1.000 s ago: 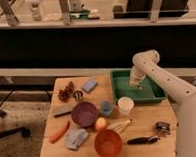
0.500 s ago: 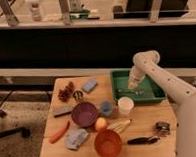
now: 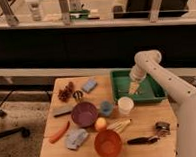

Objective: Place fork in tray

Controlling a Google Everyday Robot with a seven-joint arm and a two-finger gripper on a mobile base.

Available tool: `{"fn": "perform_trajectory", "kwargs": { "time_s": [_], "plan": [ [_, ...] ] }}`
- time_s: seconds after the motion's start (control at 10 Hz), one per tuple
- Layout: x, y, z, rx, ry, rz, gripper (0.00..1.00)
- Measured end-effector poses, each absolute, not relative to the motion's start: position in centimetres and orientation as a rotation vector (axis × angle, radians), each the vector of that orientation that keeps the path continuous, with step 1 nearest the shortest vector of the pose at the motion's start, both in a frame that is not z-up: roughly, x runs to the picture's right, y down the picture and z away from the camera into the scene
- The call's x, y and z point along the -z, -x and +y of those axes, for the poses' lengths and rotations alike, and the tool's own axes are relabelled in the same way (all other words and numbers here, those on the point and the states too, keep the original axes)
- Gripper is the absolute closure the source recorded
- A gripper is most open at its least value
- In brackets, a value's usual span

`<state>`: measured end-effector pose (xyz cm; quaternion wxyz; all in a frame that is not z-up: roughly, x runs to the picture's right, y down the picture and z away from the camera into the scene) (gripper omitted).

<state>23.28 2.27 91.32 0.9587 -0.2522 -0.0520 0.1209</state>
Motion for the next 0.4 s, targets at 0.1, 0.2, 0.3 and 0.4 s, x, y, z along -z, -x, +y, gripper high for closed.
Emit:
{"fn": "perform_trajectory", "kwargs": {
  "time_s": [0.1, 0.2, 0.3, 0.4],
  "plan": [
    [-91.21, -23.56, 2.23, -0.247, 0.517, -0.110, 0.22],
    [-91.17, -23.74, 2.16, -0.249, 0.519, -0.111, 0.22],
    [-91.09, -23.97, 2.13, -0.251, 0.523, -0.112, 0.22],
    [-91.06, -24.14, 2.08, -0.253, 0.524, -0.113, 0.22]
  ]
}}
